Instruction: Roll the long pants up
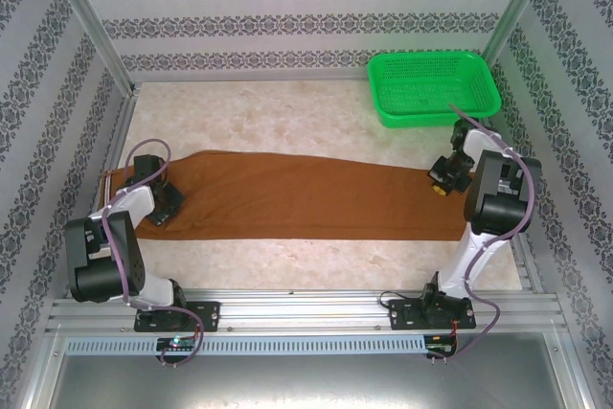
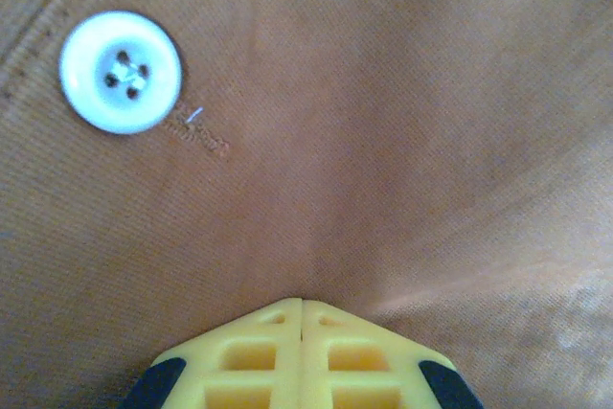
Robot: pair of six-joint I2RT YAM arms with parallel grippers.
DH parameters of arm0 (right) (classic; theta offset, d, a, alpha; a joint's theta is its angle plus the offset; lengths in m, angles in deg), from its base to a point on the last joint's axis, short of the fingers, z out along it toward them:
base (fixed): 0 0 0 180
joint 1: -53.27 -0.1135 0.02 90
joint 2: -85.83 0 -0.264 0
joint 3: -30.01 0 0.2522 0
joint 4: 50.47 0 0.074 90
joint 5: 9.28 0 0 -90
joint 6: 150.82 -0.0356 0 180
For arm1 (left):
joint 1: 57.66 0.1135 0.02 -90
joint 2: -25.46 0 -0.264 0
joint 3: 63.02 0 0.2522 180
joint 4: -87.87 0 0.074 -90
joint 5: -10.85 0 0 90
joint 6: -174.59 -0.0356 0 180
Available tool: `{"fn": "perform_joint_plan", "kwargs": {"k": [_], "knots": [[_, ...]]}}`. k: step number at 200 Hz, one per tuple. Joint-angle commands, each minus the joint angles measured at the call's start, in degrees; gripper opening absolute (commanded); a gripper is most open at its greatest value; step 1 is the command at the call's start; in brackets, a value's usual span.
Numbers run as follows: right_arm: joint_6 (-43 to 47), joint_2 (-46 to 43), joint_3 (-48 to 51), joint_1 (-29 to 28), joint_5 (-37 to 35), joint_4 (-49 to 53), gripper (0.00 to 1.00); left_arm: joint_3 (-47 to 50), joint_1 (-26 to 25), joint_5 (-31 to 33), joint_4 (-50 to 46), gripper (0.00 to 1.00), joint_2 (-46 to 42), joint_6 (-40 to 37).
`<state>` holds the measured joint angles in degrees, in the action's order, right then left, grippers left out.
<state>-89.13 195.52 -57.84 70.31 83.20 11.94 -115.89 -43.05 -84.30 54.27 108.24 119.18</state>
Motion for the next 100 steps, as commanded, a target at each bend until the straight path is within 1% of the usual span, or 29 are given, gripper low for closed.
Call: {"fn": "perform_joint_plan", "kwargs": {"k": [1, 5, 14, 26, 34, 44, 54, 60, 68, 79, 85, 96, 100], "knots": [[1.2, 1.0, -2.8, 1.8, -4.1, 3.3, 0.0, 1.0, -2.7, -6.9, 0.3, 0.0, -1.6, -0.4], [1.2, 0.7, -3.0, 1.9, -4.1, 3.3, 0.0, 0.3, -2.9, -7.1, 0.3, 0.01, -2.6, -0.8], [1.2, -1.1, -3.0, 1.3, -3.9, 2.6, 0.0, -1.5, -3.4, -6.8, -0.8, 0.15, -5.7, -1.7], [1.1, -4.8, -2.6, -0.7, -4.6, 1.5, 0.0, -4.8, -3.4, -3.4, -4.8, 0.37, -10.9, -2.7], [1.3, -7.3, -2.4, -3.0, -4.5, 1.2, 0.0, -7.6, -3.4, 1.1, -8.5, 0.48, -14.2, -4.1], [1.1, -9.9, -2.4, -6.1, -4.3, 1.3, 0.01, -10.8, -3.0, 8.7, -13.0, 0.61, -17.4, -5.6], [1.1, -11.5, -2.4, -10.3, -2.0, 1.3, 0.03, -13.2, -0.8, 14.0, -15.9, 0.65, -18.7, -6.9], [1.1, -11.8, -2.5, -12.4, -0.2, 1.6, 0.05, -13.6, 1.7, 15.2, -16.6, 0.66, -18.9, -6.0], [0.7, -11.6, -2.7, -15.8, 1.7, 2.5, 0.09, -13.1, 6.1, 12.8, -16.0, 0.68, -18.2, -4.5], [0.3, -10.7, -2.8, -19.7, 4.8, 2.9, 0.17, -11.8, 11.2, 9.3, -14.5, 0.68, -15.7, -3.4], [0.0, -10.1, -2.7, -21.7, 5.7, 3.1, 0.18, -11.5, 13.6, 8.1, -14.2, 0.67, -13.8, -2.7], [-0.2, -9.0, -2.4, -25.1, 6.7, 3.2, 0.19, -10.8, 17.6, 3.5, -11.5, 0.66, -10.1, -2.1], [-0.1, -8.6, -2.3, -26.1, 6.9, 3.3, 0.21, -10.5, 18.7, 2.0, -10.4, 0.66, -9.1, -1.7]]}}
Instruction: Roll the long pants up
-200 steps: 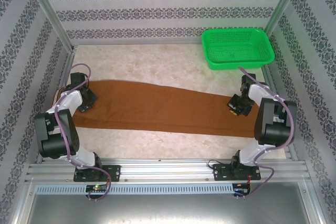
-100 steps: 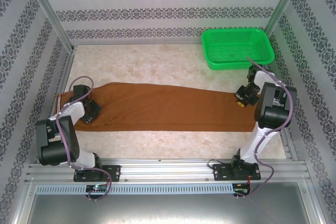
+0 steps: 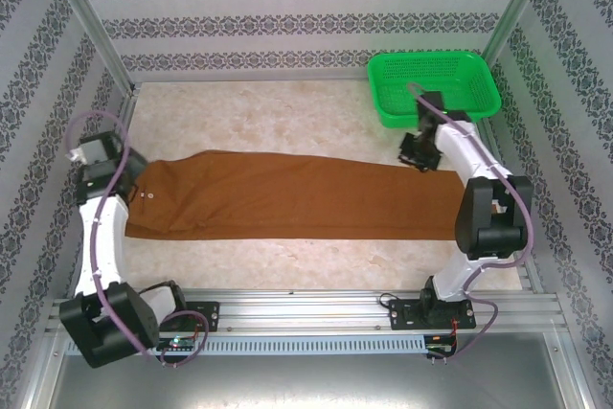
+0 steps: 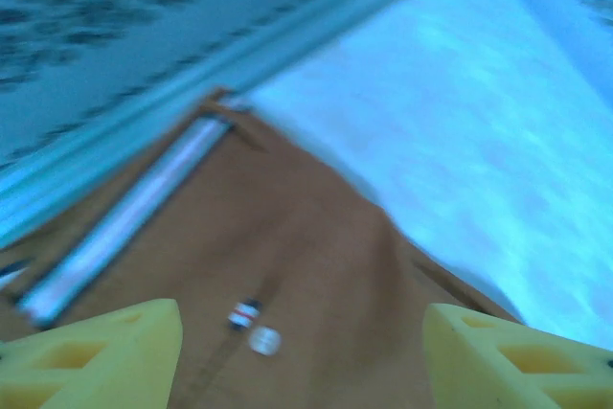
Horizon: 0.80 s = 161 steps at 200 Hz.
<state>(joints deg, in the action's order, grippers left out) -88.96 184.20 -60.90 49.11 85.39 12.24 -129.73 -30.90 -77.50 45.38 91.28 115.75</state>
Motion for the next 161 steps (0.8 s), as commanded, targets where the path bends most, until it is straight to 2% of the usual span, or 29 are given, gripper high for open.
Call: {"fn": "perform_joint_plan", "kwargs": {"k": [1, 27, 34, 43, 57, 78, 92, 123, 161], "knots": [[-0.2, 2.8, 0.8, -5.2, 4.9, 3.0, 0.21, 3.4, 6.9, -5.2, -1.1, 0.66, 8.1, 1.8], [0.9, 4.7, 2.7, -10.2, 6.7, 2.0, 0.2, 4.1, 11.2, -11.6, 2.9, 0.6, 11.7, 2.8], [0.9, 5.3, 3.5, -10.7, 6.8, 1.3, 0.13, 4.8, 11.2, -12.5, 3.8, 0.59, 11.3, 2.8], [0.2, 6.4, 4.3, -10.9, 7.3, 0.6, 0.0, 5.9, 11.1, -14.4, 5.5, 0.54, 10.6, 3.0], [-0.5, 7.8, 5.2, -11.0, 8.2, -0.5, 0.0, 6.5, 11.1, -15.0, 5.8, 0.35, 11.1, 3.7], [-0.9, 9.1, 6.1, -11.0, 8.3, -1.8, 0.0, 5.4, 11.1, -12.5, 3.0, 0.0, 15.3, 3.7], [-0.8, 9.7, 6.3, -11.0, 8.4, -1.8, 0.0, 4.8, 11.1, -9.1, 1.0, 0.0, 18.8, 4.5], [0.3, 12.2, 6.1, -10.5, 6.8, -0.3, 0.0, 5.3, 11.1, -6.2, 2.0, 0.0, 24.0, 5.3], [-0.5, 12.5, 5.2, -6.2, 3.5, 2.6, 0.0, 3.0, 11.4, 0.7, -1.3, 0.0, 26.4, 5.5]]}}
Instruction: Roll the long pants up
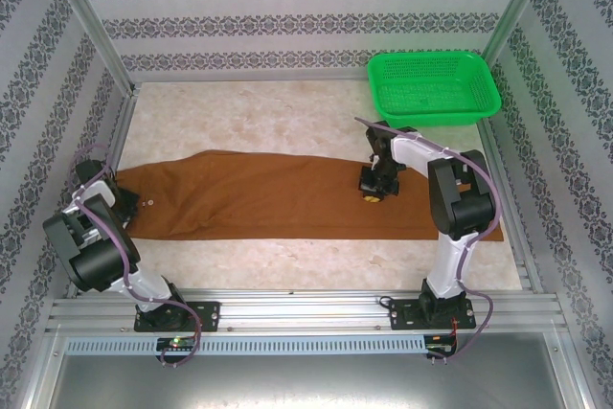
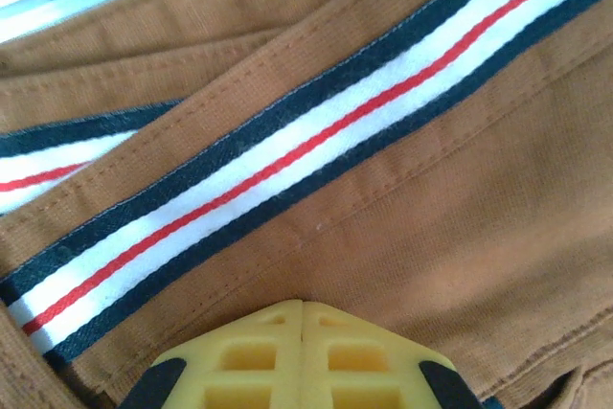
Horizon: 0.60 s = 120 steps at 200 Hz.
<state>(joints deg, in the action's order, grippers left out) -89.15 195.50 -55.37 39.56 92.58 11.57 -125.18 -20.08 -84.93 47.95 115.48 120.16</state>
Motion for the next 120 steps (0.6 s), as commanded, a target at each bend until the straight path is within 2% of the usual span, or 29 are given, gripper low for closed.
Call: {"fn": "perform_joint_plan", "kwargs": {"k": [1, 38, 63, 79, 97, 107, 120], "knots": [[-0.3, 1.2, -0.4, 3.5, -3.8, 3.4, 0.0, -1.6, 0.6, 8.3, -4.0, 0.0, 2.2, 1.1], [0.6, 1.9, 0.5, 9.0, -7.6, 4.5, 0.0, -7.0, 1.4, 13.5, -7.0, 0.0, 4.0, 3.0], [0.5, 1.1, 2.3, 11.1, -7.8, 2.1, 0.0, -12.7, -0.5, 11.9, -8.5, 0.0, 3.7, 2.1], [-1.1, -4.0, 5.4, 10.7, -8.1, -1.7, 0.0, -16.5, -5.3, 12.3, -11.3, 0.03, 0.4, 0.7], [-1.7, -9.4, 7.4, 10.0, -6.9, -3.5, 0.16, -18.6, -13.5, 11.7, -13.5, 0.08, -5.0, -0.6], [-1.0, -11.1, 7.3, 9.9, -6.4, -2.3, 0.2, -18.0, -18.2, 8.2, -12.7, 0.11, -7.8, -0.9], [0.3, -12.2, 7.1, 9.7, -5.3, -1.1, 0.2, -14.9, -24.5, 0.1, -9.3, 0.14, -10.7, -0.6]]}}
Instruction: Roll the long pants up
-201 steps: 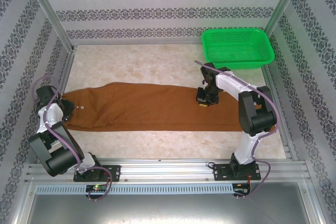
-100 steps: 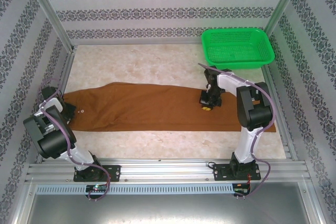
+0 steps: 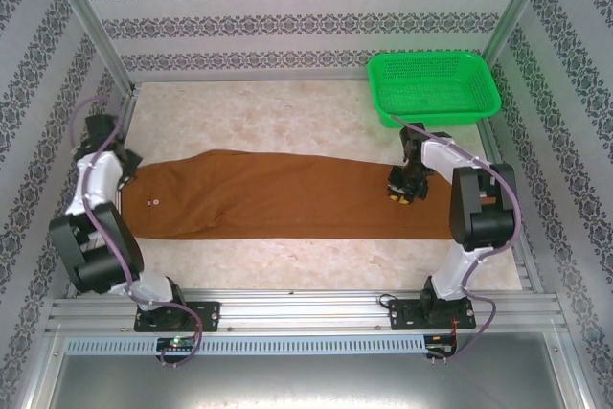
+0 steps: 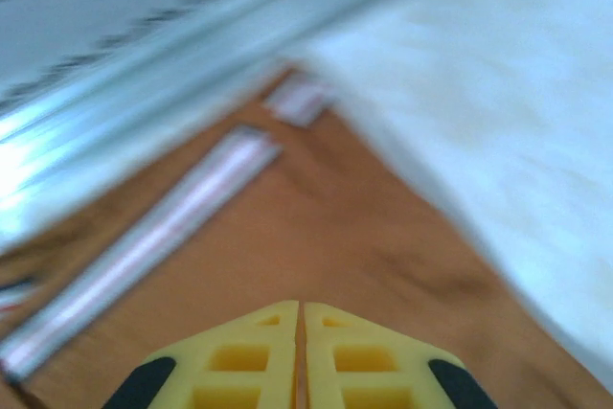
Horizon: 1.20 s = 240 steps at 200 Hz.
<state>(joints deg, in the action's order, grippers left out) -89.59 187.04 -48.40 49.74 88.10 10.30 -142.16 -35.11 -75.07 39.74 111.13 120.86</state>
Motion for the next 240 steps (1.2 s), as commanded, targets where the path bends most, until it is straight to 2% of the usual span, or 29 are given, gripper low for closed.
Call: {"fn": "perform_joint_plan", "kwargs": {"k": [1, 11, 30, 46, 64, 79, 118, 149, 168, 191, 193, 197, 201, 217, 240], "knots": [[0.8, -3.8, 0.2, -0.6, -0.7, 0.2, 0.2, 2.3, -10.0, -10.2, -0.8, 0.15, -6.4, -1.2], [1.9, -4.5, 0.6, -0.7, 1.0, -0.2, 0.2, 5.0, -14.0, -15.7, 2.6, 0.14, -7.1, -0.3], [2.6, -4.2, 0.8, -1.4, 2.8, -0.3, 0.2, 8.1, -20.2, -22.5, 6.3, 0.12, -5.0, -0.5], [3.1, -2.8, 0.4, -2.2, 3.5, 0.1, 0.2, 7.8, -23.3, -24.3, 5.2, 0.1, -1.1, -3.3], [3.8, -0.7, 0.0, -2.4, 2.4, 1.1, 0.2, 7.5, -23.9, -25.5, 3.0, 0.07, 3.9, -6.3], [4.0, 0.5, -0.2, -2.0, -0.5, 2.1, 0.2, 7.4, -23.8, -22.7, 0.5, 0.06, 6.7, -7.8], [3.0, 2.5, 0.5, 2.7, -4.1, 4.6, 0.2, 9.4, -19.7, -16.9, -2.5, 0.07, 11.1, -7.9], [4.7, 5.3, -0.8, 4.9, -10.6, 8.4, 0.2, 11.2, -10.3, -17.3, 0.0, 0.05, 14.4, -7.4], [4.4, 5.4, -0.1, 6.7, -10.6, 6.7, 0.21, 10.9, -6.0, -17.7, 2.3, 0.04, 15.1, -6.0], [3.9, 3.6, 0.5, 10.1, -9.6, 3.9, 0.24, 8.8, -3.4, -12.8, 2.2, 0.03, 15.9, -5.0], [3.8, 3.3, 0.8, 10.7, -9.0, 3.2, 0.27, 8.7, -3.2, -12.7, 2.3, 0.03, 16.0, -4.9], [3.2, 2.3, 1.6, 11.8, -8.3, 2.2, 0.4, 8.3, -2.2, -12.7, 2.5, 0.03, 16.4, -4.6], [2.6, 1.5, 2.5, 13.1, -7.7, 1.0, 0.45, 7.9, -1.3, -13.1, 2.7, 0.02, 17.0, -4.2], [1.6, -1.3, 5.2, 17.2, -6.5, -1.8, 0.48, 6.5, 1.8, -15.3, 3.8, 0.01, 18.7, -3.4], [1.8, -6.0, 7.9, 22.0, -8.2, -1.6, 0.49, 7.1, 3.9, -11.2, 4.6, 0.0, 17.9, -2.2]]}}
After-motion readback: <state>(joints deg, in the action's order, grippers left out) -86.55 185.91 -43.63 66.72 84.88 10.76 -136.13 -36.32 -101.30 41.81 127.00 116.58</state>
